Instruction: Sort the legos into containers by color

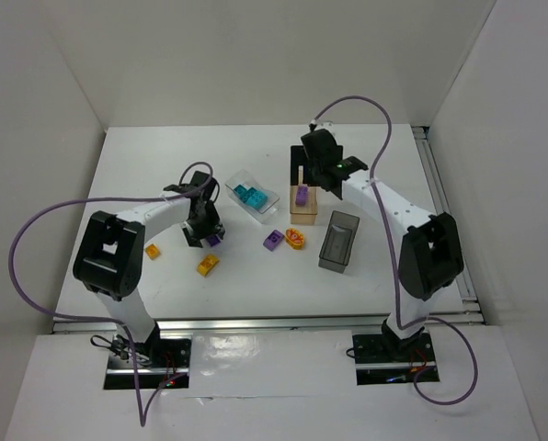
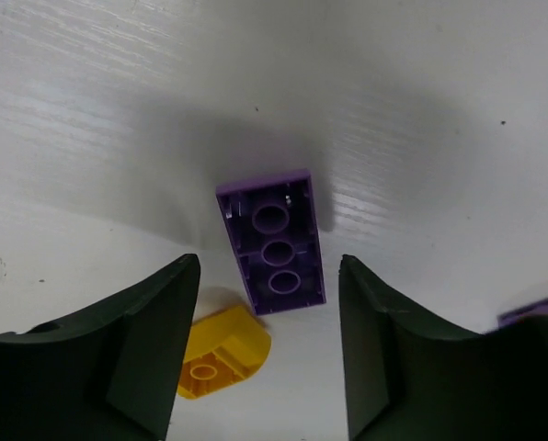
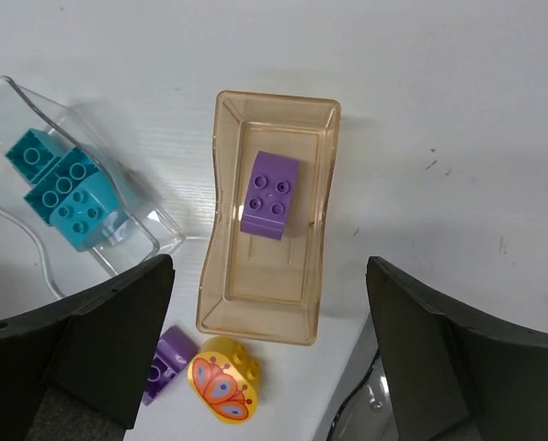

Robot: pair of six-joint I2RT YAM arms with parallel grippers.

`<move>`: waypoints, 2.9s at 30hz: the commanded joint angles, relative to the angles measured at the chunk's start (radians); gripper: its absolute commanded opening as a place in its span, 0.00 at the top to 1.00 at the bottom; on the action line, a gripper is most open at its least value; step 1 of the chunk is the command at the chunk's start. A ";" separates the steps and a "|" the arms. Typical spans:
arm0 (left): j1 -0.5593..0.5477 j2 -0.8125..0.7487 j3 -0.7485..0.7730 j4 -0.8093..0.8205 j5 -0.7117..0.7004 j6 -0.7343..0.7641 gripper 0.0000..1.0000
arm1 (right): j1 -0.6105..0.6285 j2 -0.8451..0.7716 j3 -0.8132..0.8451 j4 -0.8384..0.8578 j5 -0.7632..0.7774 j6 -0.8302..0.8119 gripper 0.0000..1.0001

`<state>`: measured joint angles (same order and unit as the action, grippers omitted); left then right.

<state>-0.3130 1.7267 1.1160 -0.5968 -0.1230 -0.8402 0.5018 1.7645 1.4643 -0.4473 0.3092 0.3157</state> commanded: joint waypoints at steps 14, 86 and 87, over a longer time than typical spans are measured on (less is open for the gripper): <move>-0.236 -0.012 0.234 -0.053 -0.106 -0.047 0.74 | -0.002 -0.425 -0.295 0.030 0.143 0.039 0.08; -0.107 -0.266 0.025 -0.110 -0.159 0.107 0.08 | 0.190 -0.485 -0.521 0.036 0.145 0.108 0.60; -0.122 -0.266 0.010 -0.110 -0.159 0.107 0.08 | 0.176 -0.534 -0.551 0.018 0.160 0.121 0.60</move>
<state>-0.4053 1.4578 1.1618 -0.7284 -0.2886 -0.7364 0.7200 1.3277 0.9710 -0.3191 0.3565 0.3557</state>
